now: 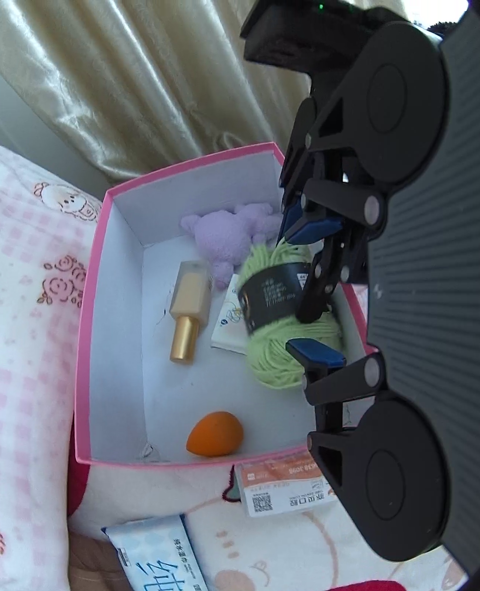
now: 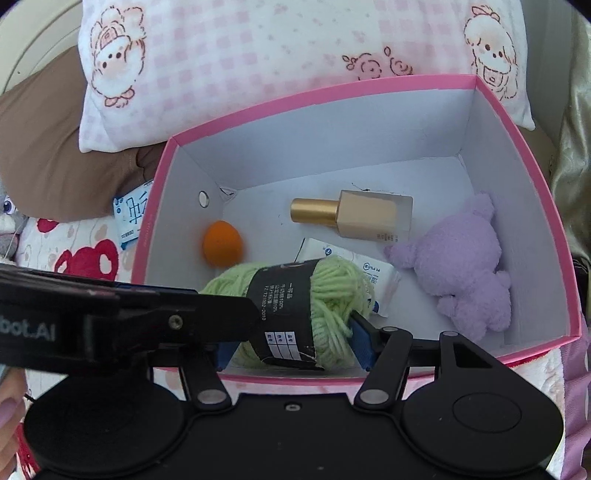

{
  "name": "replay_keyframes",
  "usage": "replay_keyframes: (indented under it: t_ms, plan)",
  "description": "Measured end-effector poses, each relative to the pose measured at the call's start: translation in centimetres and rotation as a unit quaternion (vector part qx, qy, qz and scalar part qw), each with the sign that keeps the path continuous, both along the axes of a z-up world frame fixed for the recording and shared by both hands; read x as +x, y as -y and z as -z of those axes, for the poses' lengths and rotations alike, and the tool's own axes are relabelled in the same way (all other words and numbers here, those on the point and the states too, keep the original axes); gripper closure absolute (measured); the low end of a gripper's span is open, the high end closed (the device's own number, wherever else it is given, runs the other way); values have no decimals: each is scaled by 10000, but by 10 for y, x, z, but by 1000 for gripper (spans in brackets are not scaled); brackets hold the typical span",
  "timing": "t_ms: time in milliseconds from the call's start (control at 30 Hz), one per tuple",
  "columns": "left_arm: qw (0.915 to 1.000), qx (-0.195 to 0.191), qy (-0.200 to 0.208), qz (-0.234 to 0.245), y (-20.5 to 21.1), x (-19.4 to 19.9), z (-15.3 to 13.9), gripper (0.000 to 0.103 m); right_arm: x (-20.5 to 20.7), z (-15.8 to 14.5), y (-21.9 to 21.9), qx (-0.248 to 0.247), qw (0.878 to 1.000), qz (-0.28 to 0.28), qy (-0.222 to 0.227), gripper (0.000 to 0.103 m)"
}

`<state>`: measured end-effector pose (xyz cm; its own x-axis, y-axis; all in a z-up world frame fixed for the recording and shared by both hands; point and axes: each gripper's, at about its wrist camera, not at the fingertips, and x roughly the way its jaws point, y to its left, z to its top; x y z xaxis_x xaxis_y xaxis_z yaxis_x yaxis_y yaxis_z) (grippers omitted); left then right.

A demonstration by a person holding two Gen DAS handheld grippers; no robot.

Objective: Organize objects
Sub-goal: 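Lower the yarn ball into the box and open the left gripper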

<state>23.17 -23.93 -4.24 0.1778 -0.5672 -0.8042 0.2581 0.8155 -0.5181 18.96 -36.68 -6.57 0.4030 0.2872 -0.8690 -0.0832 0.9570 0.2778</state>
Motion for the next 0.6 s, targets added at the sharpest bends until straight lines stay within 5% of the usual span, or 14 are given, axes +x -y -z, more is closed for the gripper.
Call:
replay_keyframes:
  t_ms: [367,600]
  plan:
    - [9972,293,682,-87,-12,-5,-11,49,12,14,-8,-856,9961,33,200,43]
    - [9960,276,851,-8,-24,-9,-20,49,5,-2,-23,-1554,9868,-347,300,37]
